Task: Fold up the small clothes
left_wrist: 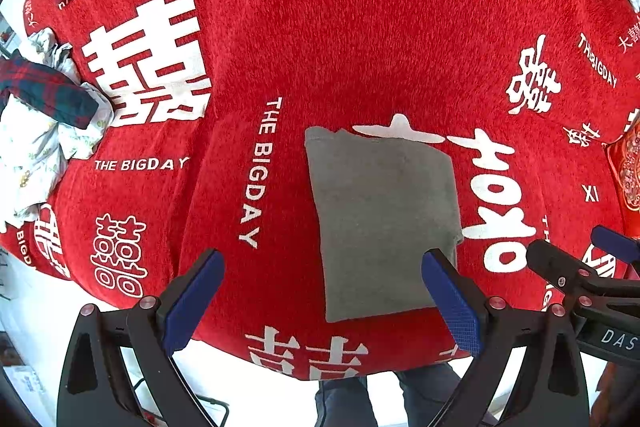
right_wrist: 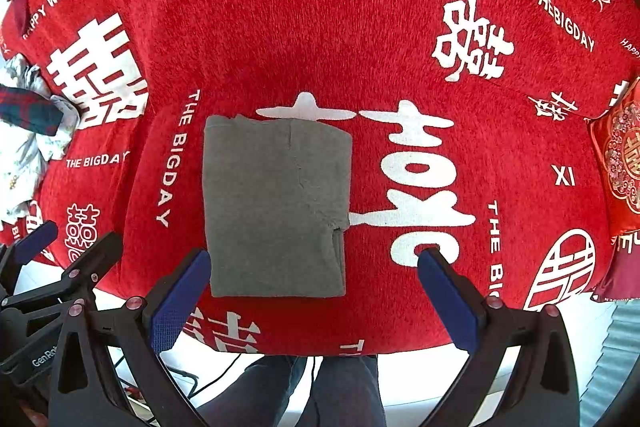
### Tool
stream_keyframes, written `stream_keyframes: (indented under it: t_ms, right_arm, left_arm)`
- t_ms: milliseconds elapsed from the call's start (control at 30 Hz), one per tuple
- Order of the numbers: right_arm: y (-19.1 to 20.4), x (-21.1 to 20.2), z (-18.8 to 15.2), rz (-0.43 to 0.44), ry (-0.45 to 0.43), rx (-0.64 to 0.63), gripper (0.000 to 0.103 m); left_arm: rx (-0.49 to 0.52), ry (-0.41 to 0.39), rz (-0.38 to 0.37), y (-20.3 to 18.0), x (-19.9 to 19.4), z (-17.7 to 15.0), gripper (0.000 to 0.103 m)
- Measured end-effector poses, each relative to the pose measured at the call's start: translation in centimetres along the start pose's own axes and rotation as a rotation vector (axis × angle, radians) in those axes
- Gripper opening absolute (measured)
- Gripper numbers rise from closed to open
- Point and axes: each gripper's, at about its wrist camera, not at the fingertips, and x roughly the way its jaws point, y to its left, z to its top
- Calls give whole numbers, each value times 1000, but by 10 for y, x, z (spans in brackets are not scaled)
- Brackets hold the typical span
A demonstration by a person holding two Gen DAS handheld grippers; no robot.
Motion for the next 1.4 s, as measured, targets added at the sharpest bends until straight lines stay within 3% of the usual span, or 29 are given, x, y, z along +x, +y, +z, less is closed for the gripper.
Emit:
stream_keyframes:
  t_ms: [600, 1400]
  right_arm:
    - [10, -4, -4, -35, -12, 0, 103]
    - [-11, -11, 16, 11, -30, -64, 103]
  left_arm:
    - [-10, -8, -25, 5, 0, -1, 99]
    - [-85, -34, 74, -12, -20, 6, 99]
